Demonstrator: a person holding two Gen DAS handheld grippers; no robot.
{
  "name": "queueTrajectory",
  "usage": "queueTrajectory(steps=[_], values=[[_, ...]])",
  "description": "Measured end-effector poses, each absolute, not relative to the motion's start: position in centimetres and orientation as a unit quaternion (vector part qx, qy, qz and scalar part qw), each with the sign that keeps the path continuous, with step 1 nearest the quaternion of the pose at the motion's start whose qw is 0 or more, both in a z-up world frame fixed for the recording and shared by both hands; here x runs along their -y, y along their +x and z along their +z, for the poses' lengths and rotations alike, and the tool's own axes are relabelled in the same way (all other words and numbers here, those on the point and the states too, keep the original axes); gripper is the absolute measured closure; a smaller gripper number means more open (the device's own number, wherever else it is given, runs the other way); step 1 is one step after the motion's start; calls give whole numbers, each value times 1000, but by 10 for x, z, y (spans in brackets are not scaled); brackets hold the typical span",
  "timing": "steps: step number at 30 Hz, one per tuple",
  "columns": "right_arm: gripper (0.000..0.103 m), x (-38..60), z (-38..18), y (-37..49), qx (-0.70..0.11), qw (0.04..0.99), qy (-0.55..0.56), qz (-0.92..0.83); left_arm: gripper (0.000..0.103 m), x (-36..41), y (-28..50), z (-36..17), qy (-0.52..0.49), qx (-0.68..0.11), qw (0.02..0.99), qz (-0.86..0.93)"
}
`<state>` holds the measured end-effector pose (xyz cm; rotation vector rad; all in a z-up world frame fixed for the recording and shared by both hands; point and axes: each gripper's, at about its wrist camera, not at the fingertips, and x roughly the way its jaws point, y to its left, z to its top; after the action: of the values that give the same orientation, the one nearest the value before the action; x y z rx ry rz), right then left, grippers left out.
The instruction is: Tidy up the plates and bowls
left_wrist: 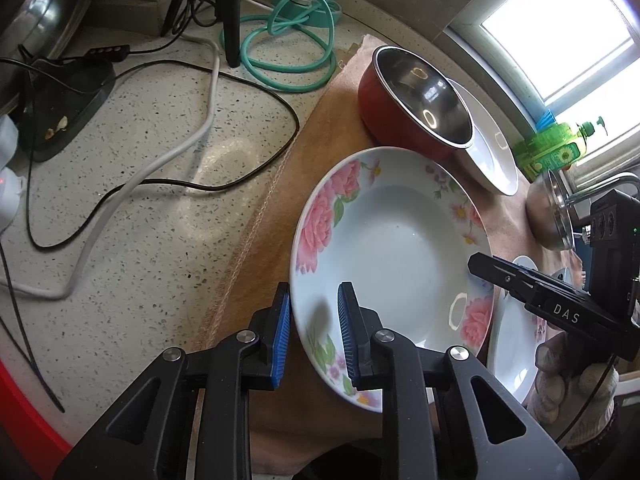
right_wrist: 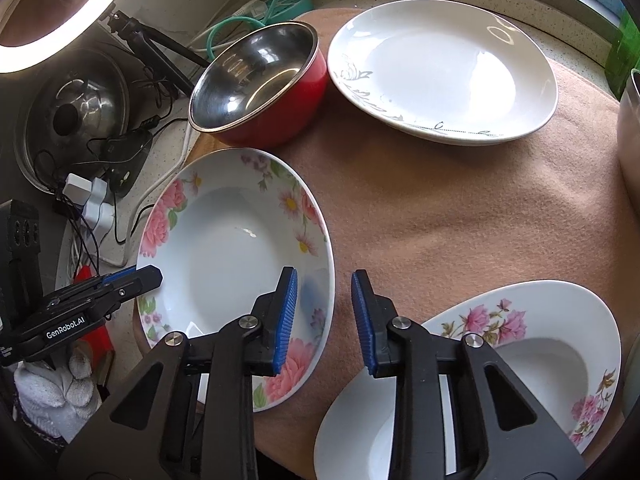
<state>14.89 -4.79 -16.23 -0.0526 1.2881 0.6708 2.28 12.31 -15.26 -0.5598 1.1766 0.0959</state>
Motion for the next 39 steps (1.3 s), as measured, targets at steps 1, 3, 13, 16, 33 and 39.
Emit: queueTrajectory(steps=[1, 3, 13, 16, 33, 39], values=[[83, 47, -163, 149, -589, 746, -23, 309, 84, -123, 24, -153, -260, -548, 794, 45], [86, 46, -162, 148, -587, 747, -28, 311, 85, -123, 24, -154, -261, -548, 794, 46], [87, 40, -160, 146, -582, 752, -46, 307, 85, -120, 26, -154, -250, -552, 794, 47], [87, 41, -159, 146, -580, 753, -50, 307, 85, -119, 27, -154, -247, -552, 795, 48], [87, 56, -149, 140, -580, 755, -34, 304, 85, -113, 26, -140, -237, -547, 802, 42], [87, 67, -138, 136, -576, 761, -24, 300, 85, -108, 27, -129, -234, -539, 809, 31]])
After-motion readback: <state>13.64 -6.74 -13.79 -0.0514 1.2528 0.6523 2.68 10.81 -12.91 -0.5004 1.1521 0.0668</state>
